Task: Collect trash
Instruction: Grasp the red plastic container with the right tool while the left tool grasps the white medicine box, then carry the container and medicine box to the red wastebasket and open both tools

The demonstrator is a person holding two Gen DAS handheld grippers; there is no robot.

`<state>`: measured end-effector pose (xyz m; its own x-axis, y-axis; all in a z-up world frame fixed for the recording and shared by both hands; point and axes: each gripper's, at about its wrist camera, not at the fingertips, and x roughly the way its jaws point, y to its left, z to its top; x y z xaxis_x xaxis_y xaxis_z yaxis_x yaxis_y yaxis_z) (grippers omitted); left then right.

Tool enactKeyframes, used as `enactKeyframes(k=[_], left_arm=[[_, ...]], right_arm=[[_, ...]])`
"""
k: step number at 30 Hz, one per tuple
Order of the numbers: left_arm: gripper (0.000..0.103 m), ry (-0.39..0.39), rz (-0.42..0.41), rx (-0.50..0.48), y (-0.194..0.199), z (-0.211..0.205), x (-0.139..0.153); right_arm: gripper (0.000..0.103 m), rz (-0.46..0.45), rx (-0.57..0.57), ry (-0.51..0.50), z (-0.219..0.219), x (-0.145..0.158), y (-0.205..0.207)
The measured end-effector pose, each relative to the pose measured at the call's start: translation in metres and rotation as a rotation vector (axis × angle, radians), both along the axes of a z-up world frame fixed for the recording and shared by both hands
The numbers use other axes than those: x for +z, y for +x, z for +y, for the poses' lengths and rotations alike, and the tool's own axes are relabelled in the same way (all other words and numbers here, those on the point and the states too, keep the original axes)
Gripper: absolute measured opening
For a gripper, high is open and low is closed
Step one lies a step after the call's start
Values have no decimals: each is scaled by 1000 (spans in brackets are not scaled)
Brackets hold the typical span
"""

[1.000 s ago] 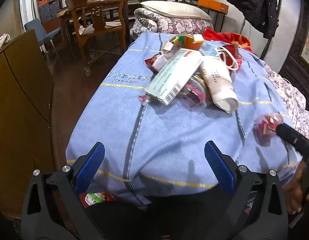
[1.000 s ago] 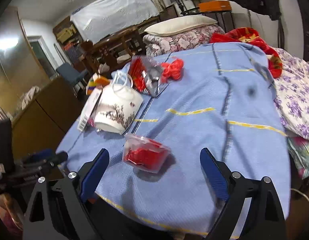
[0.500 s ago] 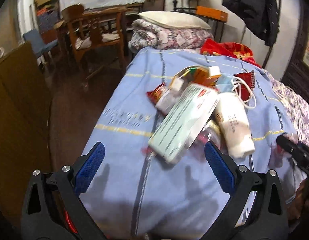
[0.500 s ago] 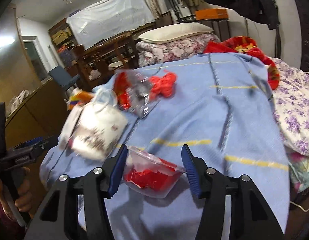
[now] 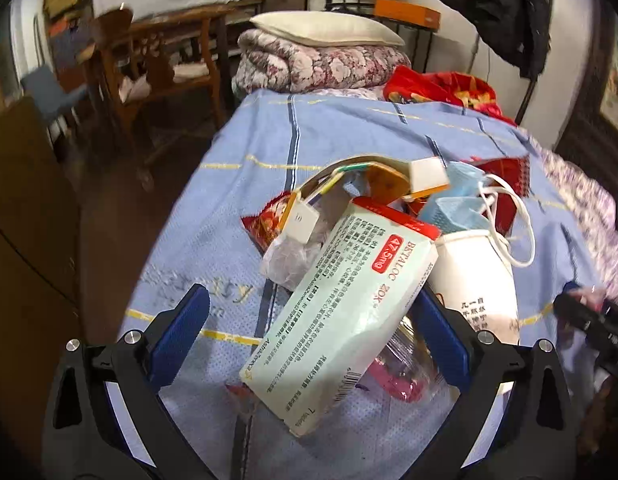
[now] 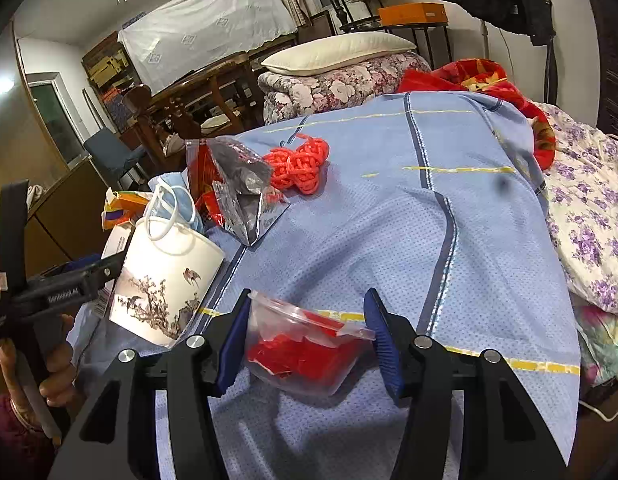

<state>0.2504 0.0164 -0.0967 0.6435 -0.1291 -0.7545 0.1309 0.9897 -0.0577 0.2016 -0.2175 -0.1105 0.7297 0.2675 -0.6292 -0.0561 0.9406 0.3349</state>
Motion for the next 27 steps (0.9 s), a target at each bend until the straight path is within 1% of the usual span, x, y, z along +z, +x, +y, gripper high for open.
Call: enactKeyframes(k=[2, 3, 4, 5, 6, 9, 10, 14, 21, 25, 27], left_arm=[[93, -41, 8, -2, 0, 4, -4], [84, -62, 3, -13, -2, 5, -6], [72, -85, 1, -32, -4, 5, -7], [67, -116, -2, -52, -8, 6, -6], [60, -128, -8, -55, -11, 4, -5], [55, -156, -38, -57, -28, 5, 4], [53, -161, -47, -63, -34, 4, 7], [53, -130, -92, -55, -56, 6, 19], [53, -129, -153, -13, -79, 30, 49], [53, -102, -152, 9, -97, 43, 55], [53, -72, -145, 28, -109, 52, 56]], right_arm=[[56, 1, 2, -1, 1, -1, 0], [56, 0, 1, -2, 1, -1, 0], [56, 1, 2, -2, 1, -1, 0], [56, 1, 2, -3, 1, -1, 0], [56, 1, 2, -5, 1, -1, 0], [56, 0, 2, -6, 1, -1, 0], [56, 0, 2, -5, 1, -1, 0], [55, 0, 2, -7, 1, -1, 1], [55, -3, 0, -4, 1, 0, 0], [55, -10, -1, -1, 1, 1, -1], [55, 0, -4, 3, 0, 0, 0]])
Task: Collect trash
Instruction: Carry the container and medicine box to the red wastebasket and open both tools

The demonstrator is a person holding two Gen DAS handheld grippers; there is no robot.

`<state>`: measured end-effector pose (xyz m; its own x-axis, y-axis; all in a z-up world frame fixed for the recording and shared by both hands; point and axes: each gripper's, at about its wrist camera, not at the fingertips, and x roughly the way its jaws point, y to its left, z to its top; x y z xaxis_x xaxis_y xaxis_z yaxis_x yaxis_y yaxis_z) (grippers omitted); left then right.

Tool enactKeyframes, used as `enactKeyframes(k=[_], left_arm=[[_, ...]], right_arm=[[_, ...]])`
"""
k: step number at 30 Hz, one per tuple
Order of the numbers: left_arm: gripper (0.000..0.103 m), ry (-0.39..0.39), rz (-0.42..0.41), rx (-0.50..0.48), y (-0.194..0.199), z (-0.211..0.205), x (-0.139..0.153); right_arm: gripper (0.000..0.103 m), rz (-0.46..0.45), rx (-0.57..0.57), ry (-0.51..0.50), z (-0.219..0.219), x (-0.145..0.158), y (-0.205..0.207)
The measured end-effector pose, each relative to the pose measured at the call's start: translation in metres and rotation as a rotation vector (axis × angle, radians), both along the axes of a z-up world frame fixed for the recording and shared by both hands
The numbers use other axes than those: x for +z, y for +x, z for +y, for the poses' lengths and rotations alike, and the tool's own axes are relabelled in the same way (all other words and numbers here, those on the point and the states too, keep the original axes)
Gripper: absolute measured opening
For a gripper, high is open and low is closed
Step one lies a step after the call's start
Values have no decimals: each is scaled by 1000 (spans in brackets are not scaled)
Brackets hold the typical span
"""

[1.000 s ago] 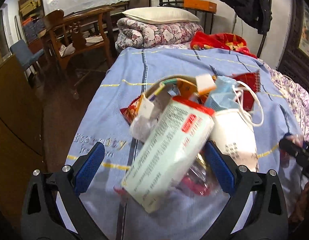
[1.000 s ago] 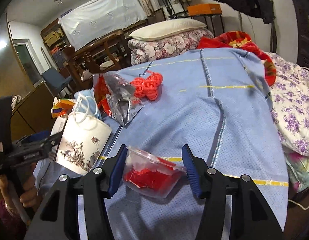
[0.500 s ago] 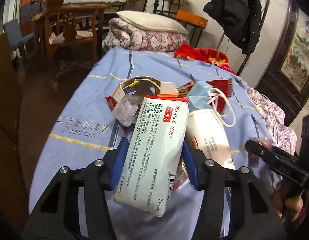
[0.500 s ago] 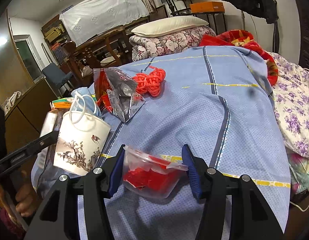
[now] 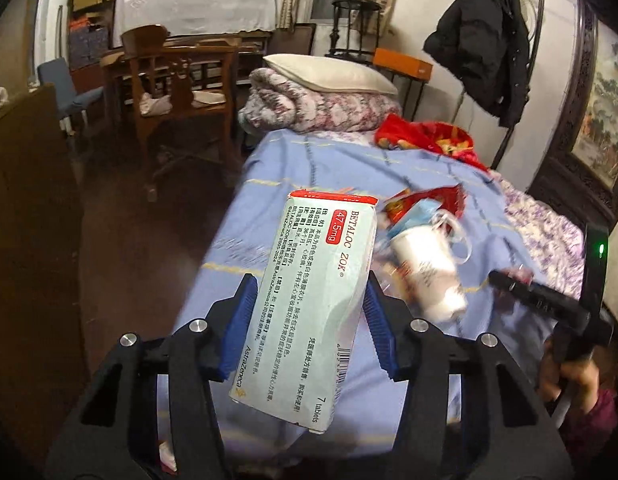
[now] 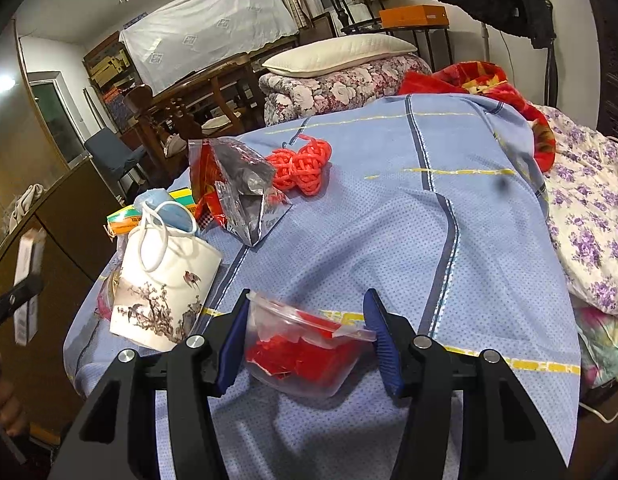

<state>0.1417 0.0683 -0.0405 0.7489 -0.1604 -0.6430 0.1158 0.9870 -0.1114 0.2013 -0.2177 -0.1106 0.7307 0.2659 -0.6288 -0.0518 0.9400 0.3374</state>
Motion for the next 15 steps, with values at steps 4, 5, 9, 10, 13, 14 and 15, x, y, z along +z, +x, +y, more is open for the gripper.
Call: enactKeyframes(k=[4, 5, 9, 10, 13, 14, 15], left_arm=[[53, 29, 12, 54, -27, 28, 2], [53, 25, 14, 69, -35, 37, 2], [53, 22, 32, 130, -70, 75, 2], [53, 23, 40, 144, -76, 84, 0], [53, 29, 63, 201, -100, 114, -6], [53, 26, 69, 218, -107, 123, -9], [53, 21, 73, 234, -115, 130, -11]], right_arm=[[55, 9, -36, 27, -1, 1, -9], [55, 9, -28, 56, 1, 2, -14], [55, -47, 43, 34, 35, 25, -39], [55, -60, 63, 25, 44, 30, -43], [55, -100, 162, -2, 84, 51, -60], [55, -111, 200, -15, 101, 56, -66], [55, -117, 231, -25, 115, 60, -70]])
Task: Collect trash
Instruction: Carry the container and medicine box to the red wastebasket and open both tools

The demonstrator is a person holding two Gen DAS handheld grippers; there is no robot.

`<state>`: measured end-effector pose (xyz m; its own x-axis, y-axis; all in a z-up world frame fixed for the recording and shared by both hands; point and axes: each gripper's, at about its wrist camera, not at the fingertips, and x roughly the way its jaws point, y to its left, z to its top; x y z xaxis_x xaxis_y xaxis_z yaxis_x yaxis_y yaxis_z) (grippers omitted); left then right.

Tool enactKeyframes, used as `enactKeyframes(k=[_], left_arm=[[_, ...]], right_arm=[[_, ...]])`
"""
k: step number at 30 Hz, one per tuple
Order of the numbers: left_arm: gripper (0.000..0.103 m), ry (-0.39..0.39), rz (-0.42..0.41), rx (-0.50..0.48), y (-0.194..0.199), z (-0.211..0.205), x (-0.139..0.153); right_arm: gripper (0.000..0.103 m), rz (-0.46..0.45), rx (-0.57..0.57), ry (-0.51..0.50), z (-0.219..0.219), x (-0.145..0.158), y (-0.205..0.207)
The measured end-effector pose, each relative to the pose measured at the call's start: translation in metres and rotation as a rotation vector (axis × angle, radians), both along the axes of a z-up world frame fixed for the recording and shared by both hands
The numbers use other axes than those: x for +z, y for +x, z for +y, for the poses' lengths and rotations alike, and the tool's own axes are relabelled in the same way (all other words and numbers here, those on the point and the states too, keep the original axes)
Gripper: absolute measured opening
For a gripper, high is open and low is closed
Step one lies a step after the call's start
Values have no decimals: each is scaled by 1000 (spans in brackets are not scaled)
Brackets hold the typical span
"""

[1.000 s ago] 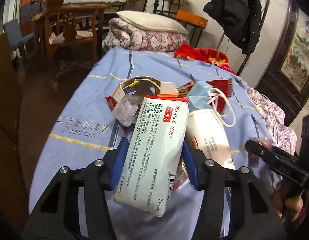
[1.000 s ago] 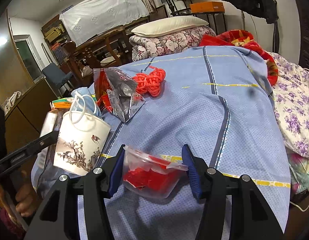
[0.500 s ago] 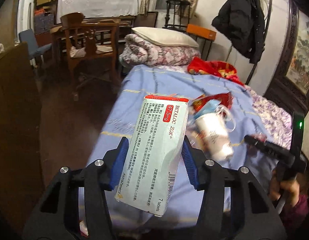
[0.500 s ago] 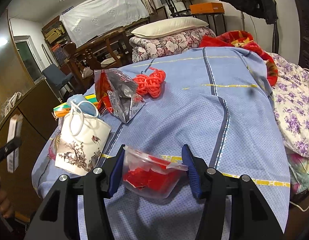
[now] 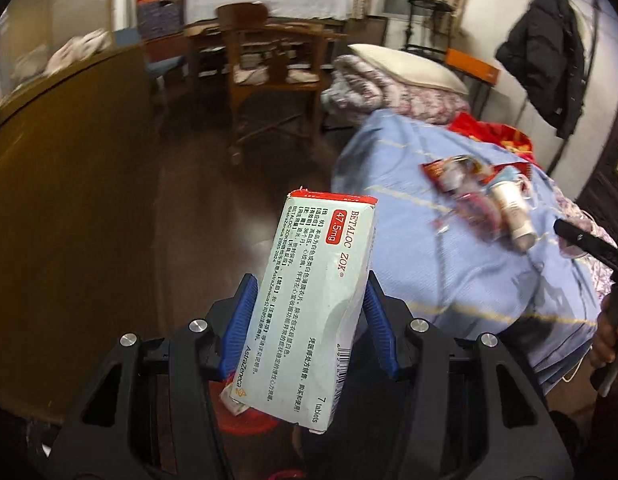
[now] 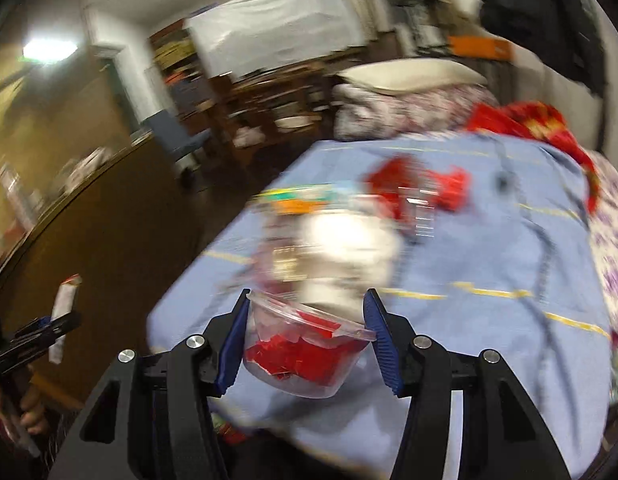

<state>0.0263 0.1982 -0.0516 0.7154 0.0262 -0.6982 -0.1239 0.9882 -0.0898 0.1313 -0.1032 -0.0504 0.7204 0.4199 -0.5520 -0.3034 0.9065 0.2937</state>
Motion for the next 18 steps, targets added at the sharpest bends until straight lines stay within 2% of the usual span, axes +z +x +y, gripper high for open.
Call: enactKeyframes(k=[8, 12, 18], left_arm=[[53, -46, 40, 115, -54, 63, -27], [53, -65, 70, 153, -70, 87, -45], [53, -116, 139, 172, -74, 108, -84]], right_arm=[[55, -3, 300, -87, 140, 14, -26], [55, 12, 402, -145, 196, 6, -36], [55, 62, 481, -216, 248, -18, -40]])
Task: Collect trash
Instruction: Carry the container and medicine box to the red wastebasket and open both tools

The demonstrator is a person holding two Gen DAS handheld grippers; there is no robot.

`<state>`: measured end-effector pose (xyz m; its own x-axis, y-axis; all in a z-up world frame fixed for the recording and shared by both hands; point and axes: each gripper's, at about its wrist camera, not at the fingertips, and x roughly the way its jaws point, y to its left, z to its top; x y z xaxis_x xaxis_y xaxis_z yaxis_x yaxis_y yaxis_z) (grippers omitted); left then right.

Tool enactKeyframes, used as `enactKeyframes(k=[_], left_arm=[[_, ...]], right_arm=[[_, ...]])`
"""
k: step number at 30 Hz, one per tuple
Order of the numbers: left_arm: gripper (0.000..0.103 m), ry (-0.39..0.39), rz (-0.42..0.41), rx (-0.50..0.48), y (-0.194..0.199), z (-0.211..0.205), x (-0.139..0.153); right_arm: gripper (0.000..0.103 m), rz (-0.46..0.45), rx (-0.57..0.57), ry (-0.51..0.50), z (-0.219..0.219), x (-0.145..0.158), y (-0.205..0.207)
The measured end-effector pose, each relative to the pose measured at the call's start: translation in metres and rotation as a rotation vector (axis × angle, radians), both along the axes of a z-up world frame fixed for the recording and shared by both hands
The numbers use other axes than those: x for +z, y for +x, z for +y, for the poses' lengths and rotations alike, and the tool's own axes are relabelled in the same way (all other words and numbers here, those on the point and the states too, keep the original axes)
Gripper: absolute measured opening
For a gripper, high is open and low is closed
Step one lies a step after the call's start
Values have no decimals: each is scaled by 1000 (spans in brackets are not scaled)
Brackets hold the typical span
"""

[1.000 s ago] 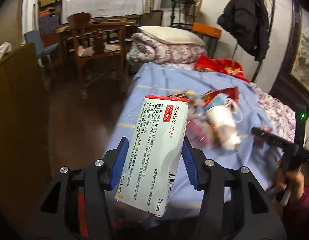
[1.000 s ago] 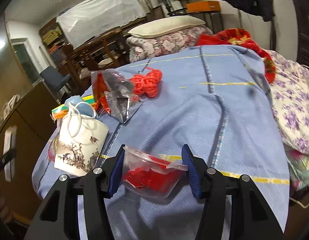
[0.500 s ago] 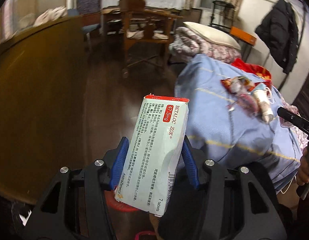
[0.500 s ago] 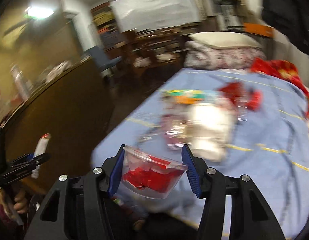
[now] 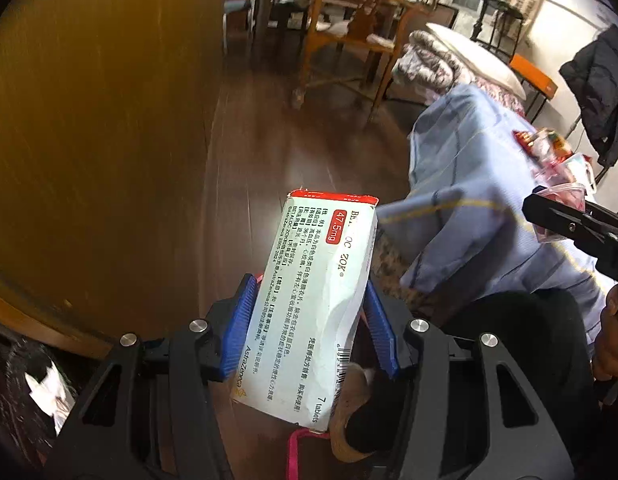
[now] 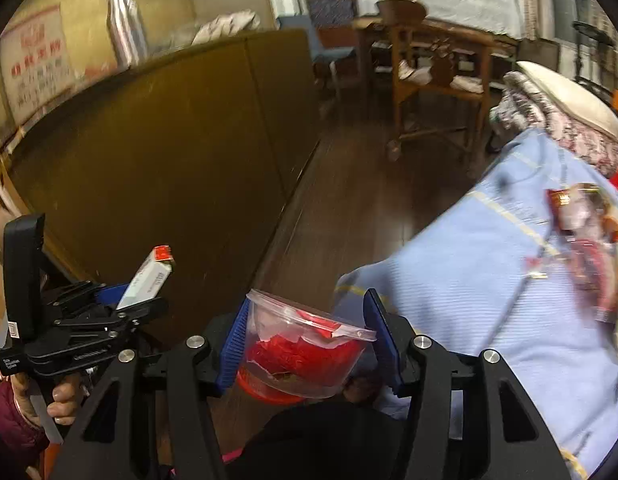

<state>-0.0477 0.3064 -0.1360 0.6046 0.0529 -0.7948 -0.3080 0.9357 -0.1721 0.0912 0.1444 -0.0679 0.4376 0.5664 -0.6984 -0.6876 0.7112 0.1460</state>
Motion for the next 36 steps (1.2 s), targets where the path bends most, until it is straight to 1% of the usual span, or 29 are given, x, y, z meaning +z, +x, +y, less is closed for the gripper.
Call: enactKeyframes(k=[2, 6, 11, 13, 16, 18, 21, 26, 32, 36], left_arm=[[53, -25, 30, 1, 2, 5, -17], [53, -48, 99, -8, 11, 9, -55], [53, -117, 186, -14, 26, 14, -108], [53, -119, 222, -16, 32, 14, -128], [53, -136, 254, -13, 38, 17, -149], [53, -161, 253, -5, 39, 21, -153], [53, -177, 251, 6, 42, 24, -158], [53, -200, 267, 20, 42, 27, -168], [53, -211, 279, 28, 34, 29, -176], [53, -208, 296, 31, 36, 29, -183]], right_arm=[[55, 19, 20, -30, 18, -10, 0], [55, 43, 45, -72, 42, -26, 4], [55, 67, 70, -120, 68, -45, 5], [55, 84, 79, -124, 73, -47, 7], [55, 85, 83, -129, 81, -45, 9], [55, 96, 88, -138, 85, -45, 10], [55, 102, 100, -164, 100, -48, 14], [55, 80, 125, -223, 119, -52, 14], [55, 63, 135, -274, 138, -57, 10], [55, 50, 144, -278, 149, -59, 9]])
